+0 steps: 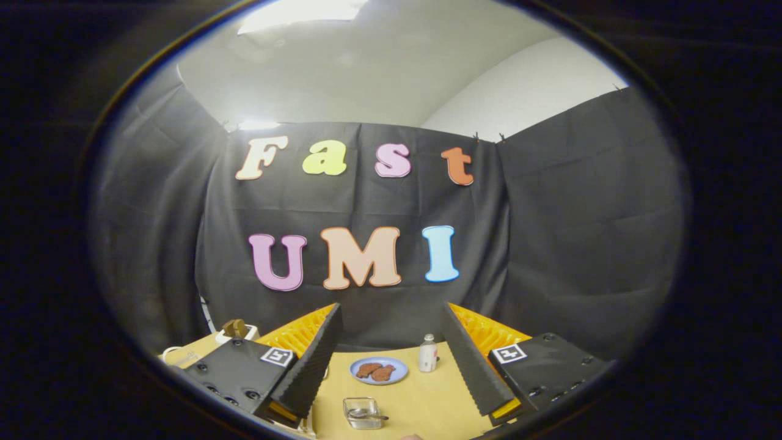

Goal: Take the plate from the dish rack, then take the spoon from the basket and place it into the plate.

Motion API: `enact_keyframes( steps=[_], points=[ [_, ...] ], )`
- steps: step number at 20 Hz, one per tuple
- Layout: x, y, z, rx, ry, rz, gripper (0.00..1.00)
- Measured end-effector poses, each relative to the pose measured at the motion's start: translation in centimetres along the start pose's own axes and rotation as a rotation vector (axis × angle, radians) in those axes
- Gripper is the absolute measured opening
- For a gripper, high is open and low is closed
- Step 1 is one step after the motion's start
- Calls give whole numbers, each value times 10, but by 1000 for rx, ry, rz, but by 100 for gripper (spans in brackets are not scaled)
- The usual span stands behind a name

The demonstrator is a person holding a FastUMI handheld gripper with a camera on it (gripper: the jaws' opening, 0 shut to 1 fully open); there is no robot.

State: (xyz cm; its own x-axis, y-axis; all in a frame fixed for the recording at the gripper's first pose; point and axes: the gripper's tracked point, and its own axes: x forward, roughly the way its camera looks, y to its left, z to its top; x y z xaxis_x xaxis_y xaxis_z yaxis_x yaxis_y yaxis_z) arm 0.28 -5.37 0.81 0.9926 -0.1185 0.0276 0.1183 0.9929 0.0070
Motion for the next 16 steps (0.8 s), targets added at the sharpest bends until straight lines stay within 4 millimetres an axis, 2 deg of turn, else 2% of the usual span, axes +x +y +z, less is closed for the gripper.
enact_keyframes(
  steps=[5,16],
  points=[
    [1,-9,-6,7,14,-8,100],
    [0,-7,-12,-6,22,0,100]
  ],
)
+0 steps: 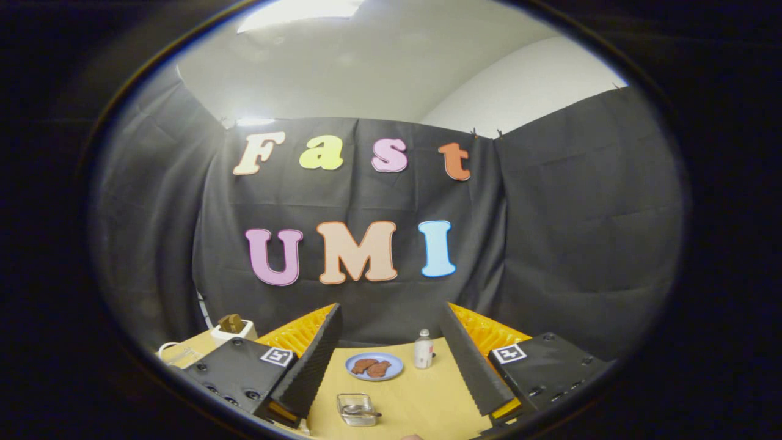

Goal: Take the plate from the dish rack, then take the spoon from the basket and place it into the plate.

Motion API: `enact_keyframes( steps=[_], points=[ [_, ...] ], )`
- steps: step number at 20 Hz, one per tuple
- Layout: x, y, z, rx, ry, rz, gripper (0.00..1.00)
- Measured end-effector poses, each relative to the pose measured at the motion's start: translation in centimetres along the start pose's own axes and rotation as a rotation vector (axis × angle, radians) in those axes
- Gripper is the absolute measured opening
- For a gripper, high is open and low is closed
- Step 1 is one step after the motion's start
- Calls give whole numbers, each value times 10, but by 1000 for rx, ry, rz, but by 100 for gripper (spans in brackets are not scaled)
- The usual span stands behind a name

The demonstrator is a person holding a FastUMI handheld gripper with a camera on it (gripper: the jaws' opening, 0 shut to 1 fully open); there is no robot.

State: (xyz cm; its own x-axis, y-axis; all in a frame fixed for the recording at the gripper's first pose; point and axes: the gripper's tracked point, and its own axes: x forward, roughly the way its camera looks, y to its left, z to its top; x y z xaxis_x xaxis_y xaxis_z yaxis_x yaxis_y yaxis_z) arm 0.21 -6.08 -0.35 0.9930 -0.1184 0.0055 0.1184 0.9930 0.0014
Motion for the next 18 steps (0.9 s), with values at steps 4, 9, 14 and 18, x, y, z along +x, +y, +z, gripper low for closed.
enact_keyframes(
  steps=[4,9,14,18],
  points=[
    [-2,0,-1,-9,-1,4,100],
    [-7,19,2,40,2,60,100],
    [4,36,-25,19,112,74,100],
    [11,72,-46,-22,214,145,100]
  ],
)
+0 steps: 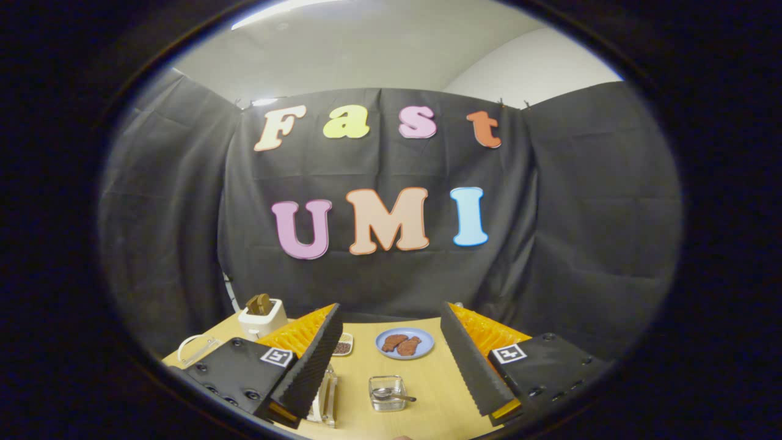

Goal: Take the plate from the dish rack, then take the spoon from the basket and place it into the plate.

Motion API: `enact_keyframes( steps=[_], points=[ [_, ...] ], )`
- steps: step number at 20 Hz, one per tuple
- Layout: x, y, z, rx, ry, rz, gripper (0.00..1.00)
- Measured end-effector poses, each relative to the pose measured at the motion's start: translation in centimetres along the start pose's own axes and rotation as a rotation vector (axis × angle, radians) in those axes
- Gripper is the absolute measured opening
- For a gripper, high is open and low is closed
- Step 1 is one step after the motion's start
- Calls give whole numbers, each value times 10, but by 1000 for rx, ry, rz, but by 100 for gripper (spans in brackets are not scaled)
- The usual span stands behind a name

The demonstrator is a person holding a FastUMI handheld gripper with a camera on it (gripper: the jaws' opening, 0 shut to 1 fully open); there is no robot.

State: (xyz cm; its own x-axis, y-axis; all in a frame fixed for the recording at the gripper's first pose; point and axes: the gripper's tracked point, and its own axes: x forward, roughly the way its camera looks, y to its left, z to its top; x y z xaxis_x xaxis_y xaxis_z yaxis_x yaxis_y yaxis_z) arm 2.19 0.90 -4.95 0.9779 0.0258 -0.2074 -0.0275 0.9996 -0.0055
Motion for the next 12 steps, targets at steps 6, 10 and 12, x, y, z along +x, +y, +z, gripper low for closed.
enact_keyframes(
  steps=[6,10,12],
  points=[
    [26,59,-30,-162,127,90,100],
    [41,83,-46,-306,216,97,100],
    [46,98,-58,-341,269,118,100]
  ],
)
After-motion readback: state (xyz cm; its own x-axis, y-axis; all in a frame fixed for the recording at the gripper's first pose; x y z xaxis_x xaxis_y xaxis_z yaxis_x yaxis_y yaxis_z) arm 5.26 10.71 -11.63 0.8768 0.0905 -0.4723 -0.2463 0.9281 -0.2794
